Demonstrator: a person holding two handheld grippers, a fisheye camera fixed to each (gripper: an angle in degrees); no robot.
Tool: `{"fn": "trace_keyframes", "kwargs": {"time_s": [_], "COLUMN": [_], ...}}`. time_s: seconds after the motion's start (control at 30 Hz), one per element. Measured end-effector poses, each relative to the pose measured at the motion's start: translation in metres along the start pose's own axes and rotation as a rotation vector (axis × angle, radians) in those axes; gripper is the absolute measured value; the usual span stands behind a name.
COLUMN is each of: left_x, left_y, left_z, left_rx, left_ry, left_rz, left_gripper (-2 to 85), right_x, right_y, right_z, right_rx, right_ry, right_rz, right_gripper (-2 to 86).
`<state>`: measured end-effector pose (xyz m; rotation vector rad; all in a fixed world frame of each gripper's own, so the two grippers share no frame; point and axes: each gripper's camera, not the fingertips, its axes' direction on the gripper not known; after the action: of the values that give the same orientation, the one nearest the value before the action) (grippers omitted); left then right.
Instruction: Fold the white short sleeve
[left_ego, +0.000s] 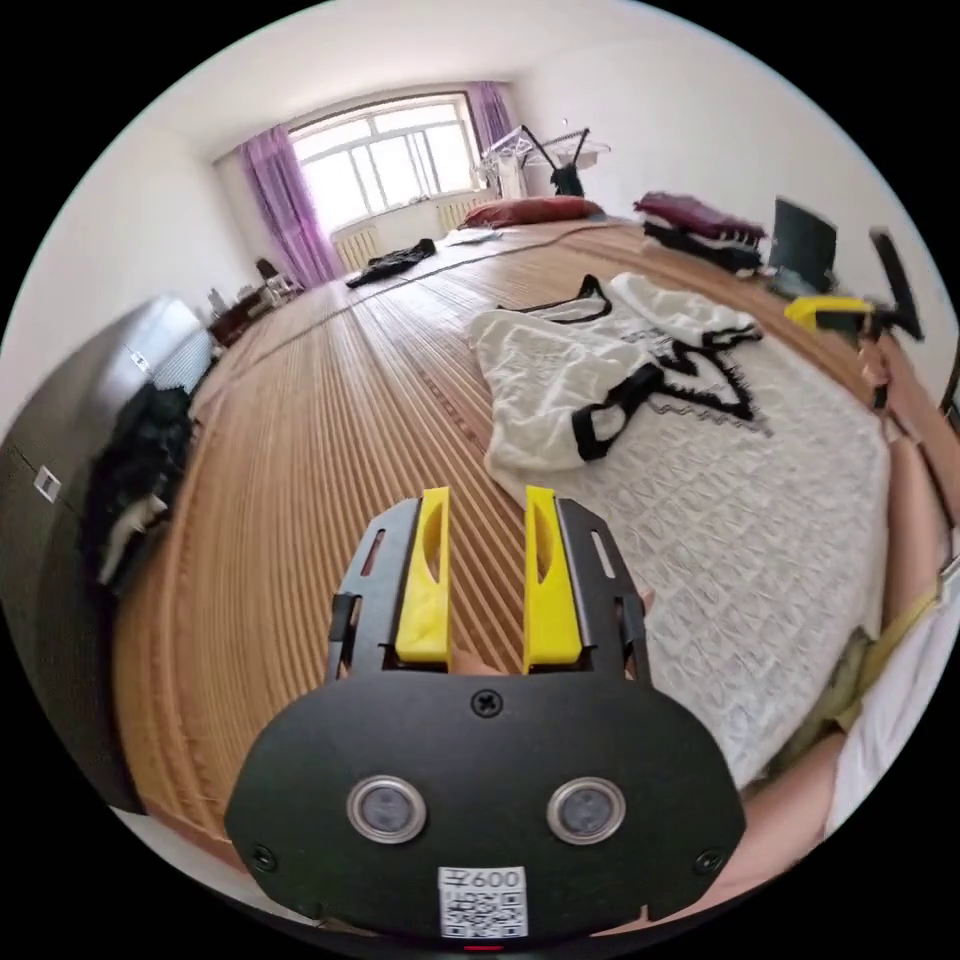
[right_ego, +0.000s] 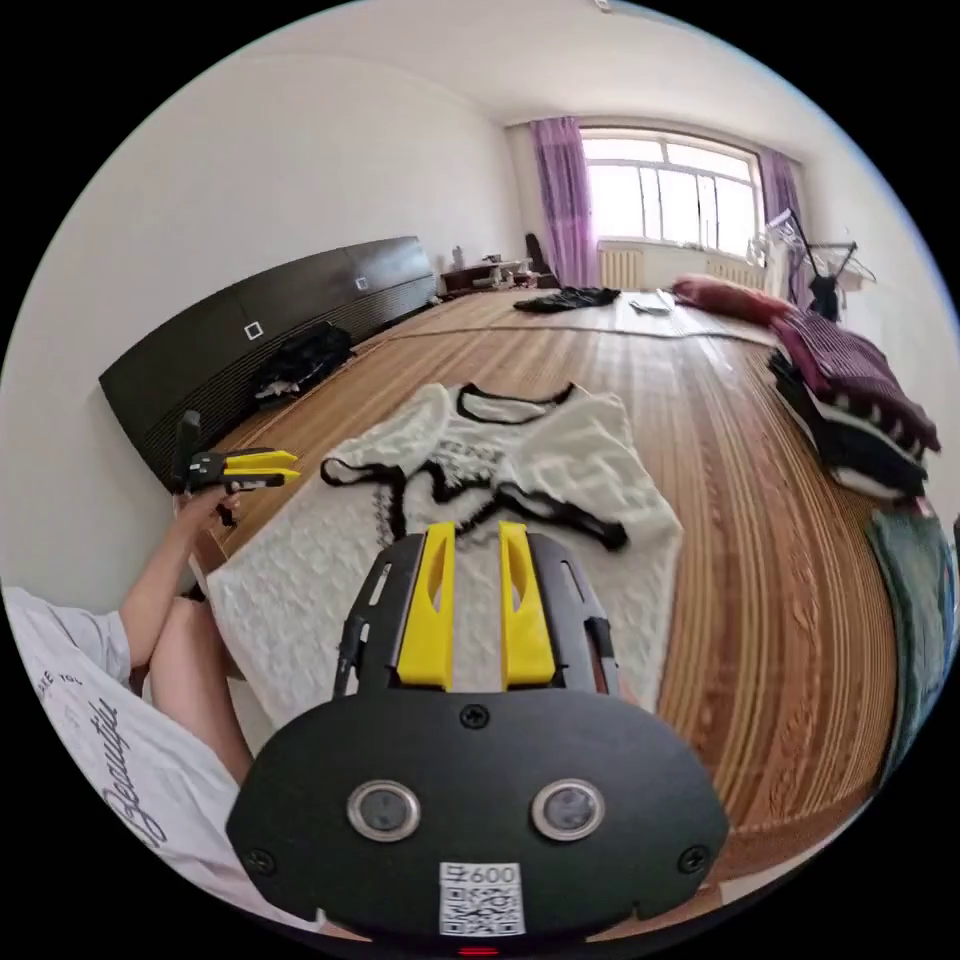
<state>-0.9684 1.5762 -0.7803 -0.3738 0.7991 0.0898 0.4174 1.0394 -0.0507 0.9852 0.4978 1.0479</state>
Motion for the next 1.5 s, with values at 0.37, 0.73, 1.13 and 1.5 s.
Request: {"fn": "trace_keyframes", "kwargs": {"time_s": [0.37, 0.73, 1.13, 1.5], "left_x": [-0.102, -0.059, 0.034, 0.135], "left_y": [0.141, 0.115, 0.082, 0.083], "left_z": [-0.021, -0.057, -0.046, -0.002], "left_rx": [0.048, -0.052, -0.18, -0.278], "left_ry": [1.027, 0.788, 0.436, 0.31], "left_rz": [-0.633, -0.578, -0.45, -0.407], "left_gripper": [7.3, 11.6, 7.2, 6.6], "right_x": [0.167, 0.138, 0.13, 0.06], "right_y": [0.091, 0.068, 0.112, 0.127], "right_z": [-0.142, -0.21, -0.255, -0.261], "right_rx": [-0.117, -0.288, -0.188, -0.255], "right_ry": [-0.357, -0.369, -0.449, -0.317], "right_rz": [0.457, 0.266, 0.357, 0.24], "right_gripper": [6.4, 5.6, -0.7, -0.9]}}
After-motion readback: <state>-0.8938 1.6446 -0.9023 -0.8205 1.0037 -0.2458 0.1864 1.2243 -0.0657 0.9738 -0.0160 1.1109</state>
